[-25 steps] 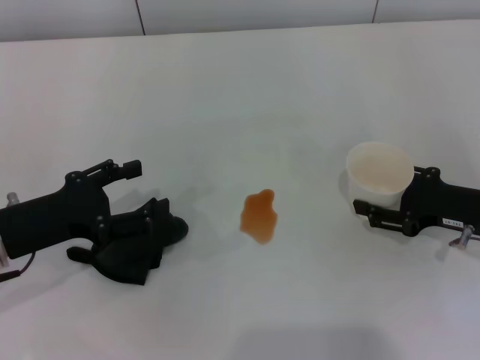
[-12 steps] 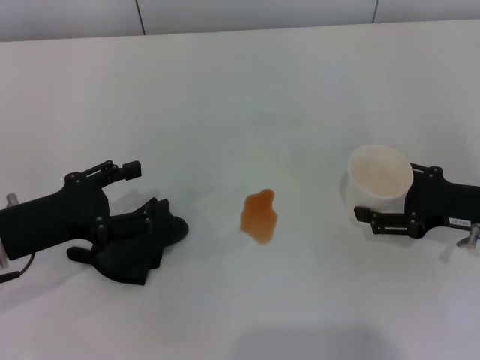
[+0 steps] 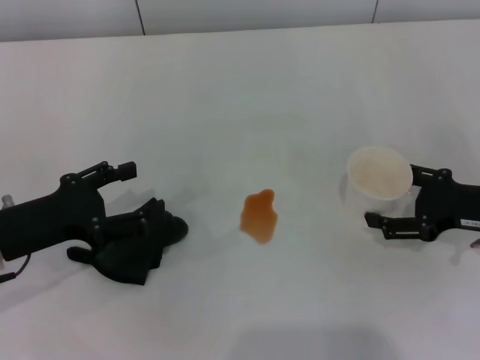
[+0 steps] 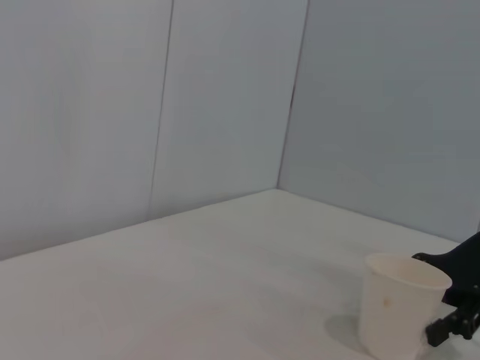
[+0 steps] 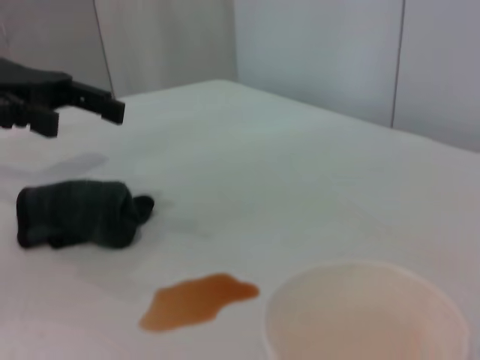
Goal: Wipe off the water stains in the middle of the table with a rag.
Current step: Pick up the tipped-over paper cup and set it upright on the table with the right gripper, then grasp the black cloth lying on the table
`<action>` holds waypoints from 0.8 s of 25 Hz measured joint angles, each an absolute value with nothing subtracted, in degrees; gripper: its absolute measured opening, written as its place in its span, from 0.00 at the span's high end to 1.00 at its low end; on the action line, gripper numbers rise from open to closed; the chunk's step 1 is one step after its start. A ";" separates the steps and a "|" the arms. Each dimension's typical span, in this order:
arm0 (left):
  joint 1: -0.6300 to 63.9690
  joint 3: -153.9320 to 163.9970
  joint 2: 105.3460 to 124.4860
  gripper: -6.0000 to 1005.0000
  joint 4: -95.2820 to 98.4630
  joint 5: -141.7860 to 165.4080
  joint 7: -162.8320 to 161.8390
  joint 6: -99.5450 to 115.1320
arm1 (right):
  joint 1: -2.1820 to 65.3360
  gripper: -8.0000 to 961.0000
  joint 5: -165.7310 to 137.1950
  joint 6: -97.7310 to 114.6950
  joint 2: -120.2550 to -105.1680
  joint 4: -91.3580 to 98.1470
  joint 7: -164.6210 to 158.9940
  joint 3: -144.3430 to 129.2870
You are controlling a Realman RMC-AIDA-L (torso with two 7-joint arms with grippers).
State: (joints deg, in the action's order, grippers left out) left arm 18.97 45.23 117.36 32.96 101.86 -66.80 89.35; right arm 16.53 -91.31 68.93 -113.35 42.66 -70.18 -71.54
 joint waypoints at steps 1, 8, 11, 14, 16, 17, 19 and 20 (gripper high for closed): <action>18.99 45.20 117.33 0.11 32.96 101.86 -66.80 89.29 | 16.26 0.10 -92.46 68.98 -113.31 43.59 -71.16 -71.49; 19.18 45.17 117.25 0.11 32.96 101.86 -66.80 88.75 | 15.69 0.11 -97.68 70.94 -113.18 47.18 -75.82 -69.43; 19.13 45.17 117.24 0.11 32.96 101.76 -66.79 88.71 | 15.63 0.11 -98.85 72.90 -112.69 48.32 -77.57 -68.40; 19.13 45.17 117.24 0.11 32.96 101.70 -66.80 88.67 | 15.63 0.11 -103.08 74.18 -112.04 50.51 -81.68 -67.44; 19.21 45.17 117.24 0.11 32.96 101.68 -66.78 88.67 | 15.69 0.11 -107.27 76.53 -111.89 52.75 -85.06 -65.34; 19.26 45.17 117.24 0.11 32.96 101.68 -66.75 88.67 | 15.75 0.11 -108.47 77.72 -111.88 53.52 -86.02 -64.28; 19.35 45.17 117.24 0.11 32.95 101.68 -66.69 88.67 | 15.91 0.11 -110.60 81.74 -111.90 56.03 -87.43 -60.01; 19.37 45.17 117.24 0.11 32.96 101.68 -66.66 88.67 | 15.94 0.11 -111.02 83.07 -111.90 56.85 -87.78 -58.61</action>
State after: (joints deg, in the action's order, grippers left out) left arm 19.37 45.17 117.24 32.96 101.68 -66.66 88.67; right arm 15.94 -111.02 83.07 -111.90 56.85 -87.78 -58.61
